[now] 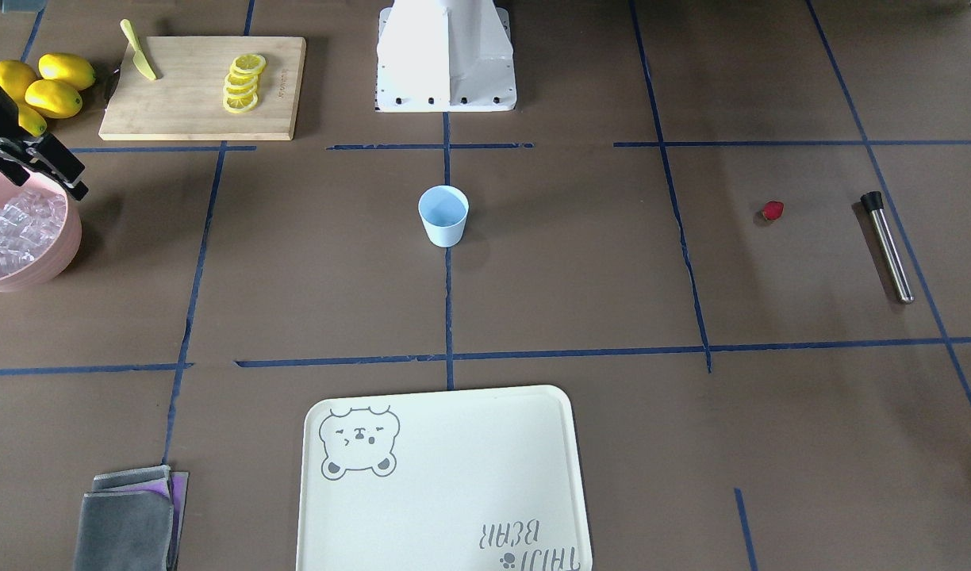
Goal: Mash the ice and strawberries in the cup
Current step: 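Move the right gripper back over the pink ice bowl, then lower the right gripper into the bowl and grasp another ice cube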
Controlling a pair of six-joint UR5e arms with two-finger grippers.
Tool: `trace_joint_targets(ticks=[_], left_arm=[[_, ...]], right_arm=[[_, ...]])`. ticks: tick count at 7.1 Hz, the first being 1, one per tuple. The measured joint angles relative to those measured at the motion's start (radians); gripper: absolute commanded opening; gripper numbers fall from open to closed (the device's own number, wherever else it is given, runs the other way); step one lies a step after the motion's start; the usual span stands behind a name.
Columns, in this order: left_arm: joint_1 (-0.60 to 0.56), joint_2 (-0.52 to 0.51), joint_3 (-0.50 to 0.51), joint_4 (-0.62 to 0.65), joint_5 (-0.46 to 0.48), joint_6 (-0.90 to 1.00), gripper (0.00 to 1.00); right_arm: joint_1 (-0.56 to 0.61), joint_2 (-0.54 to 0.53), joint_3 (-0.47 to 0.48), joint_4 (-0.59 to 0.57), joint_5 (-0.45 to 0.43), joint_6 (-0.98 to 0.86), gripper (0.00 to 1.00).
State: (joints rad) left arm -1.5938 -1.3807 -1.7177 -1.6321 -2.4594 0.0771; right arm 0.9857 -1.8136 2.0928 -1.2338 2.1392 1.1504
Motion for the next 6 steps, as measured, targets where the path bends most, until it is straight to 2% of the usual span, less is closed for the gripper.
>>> trace_joint_targets(ticks=[2,3,6], left_arm=[[0.0,0.0,0.001,0.0,0.0,0.001,1.0],[0.0,0.0,0.001,0.0,0.0,0.001,1.0],[0.0,0.0,0.0,0.0,0.0,0.003,1.0]], right_arm=[[0.002,-0.059,-0.091,0.147,0.005,-0.006,0.94],[0.002,-0.066,-0.118,0.174,0.005,-0.004,0.87],[0.003,-0.075,-0.142,0.185,-0.007,-0.006,0.78]])
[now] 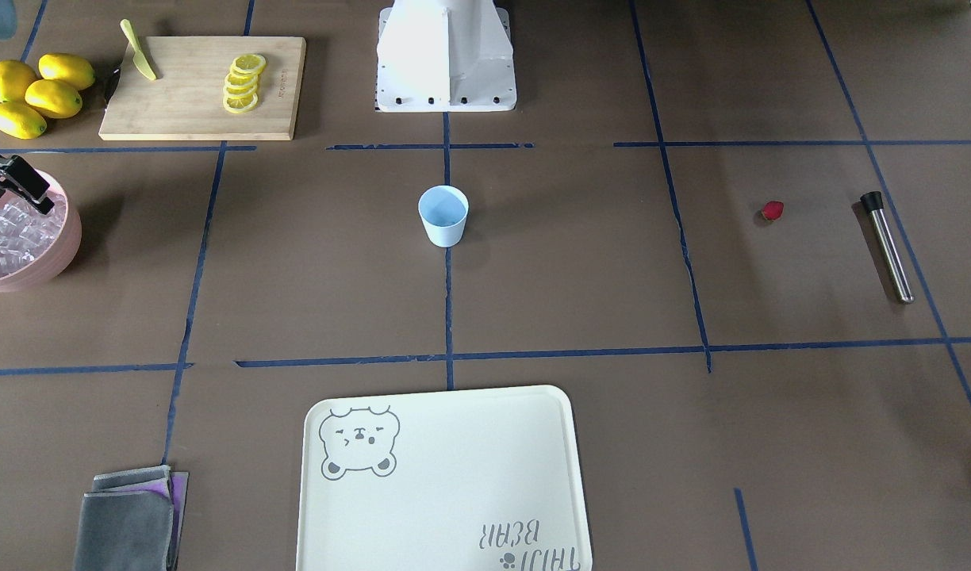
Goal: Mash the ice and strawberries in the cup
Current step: 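Lower the right gripper into the bowl and grasp another ice cube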
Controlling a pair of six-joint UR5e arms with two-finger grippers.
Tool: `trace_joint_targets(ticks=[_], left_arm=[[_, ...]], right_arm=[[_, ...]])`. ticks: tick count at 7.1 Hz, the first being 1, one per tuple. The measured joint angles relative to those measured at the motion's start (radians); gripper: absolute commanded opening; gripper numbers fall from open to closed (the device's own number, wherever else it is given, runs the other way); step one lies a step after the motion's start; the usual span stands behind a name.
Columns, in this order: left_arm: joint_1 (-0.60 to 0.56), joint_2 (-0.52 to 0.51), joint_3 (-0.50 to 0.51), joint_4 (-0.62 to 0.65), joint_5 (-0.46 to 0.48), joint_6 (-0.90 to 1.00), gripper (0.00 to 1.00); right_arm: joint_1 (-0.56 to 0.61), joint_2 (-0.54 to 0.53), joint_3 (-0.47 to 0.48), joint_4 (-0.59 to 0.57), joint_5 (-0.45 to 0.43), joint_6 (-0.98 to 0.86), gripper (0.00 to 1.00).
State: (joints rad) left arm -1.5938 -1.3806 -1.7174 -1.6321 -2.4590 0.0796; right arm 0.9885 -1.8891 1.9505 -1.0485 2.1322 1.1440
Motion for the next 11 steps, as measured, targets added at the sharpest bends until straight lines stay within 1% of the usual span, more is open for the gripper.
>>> trace_joint_targets(ticks=[4,8,11], left_arm=[[0.0,0.0,0.0,0.0,0.0,0.0,1.0],[0.0,0.0,-0.001,0.0,0.0,0.0,1.0],[0.0,0.0,-0.001,0.0,0.0,0.001,1.0]], right_arm=[[-0.001,-0.026,-0.006,-0.003,-0.033,-0.003,0.74],[-0.006,-0.005,-0.042,-0.003,-0.059,-0.001,0.74],[-0.008,-0.001,-0.052,-0.003,-0.06,-0.001,0.74]])
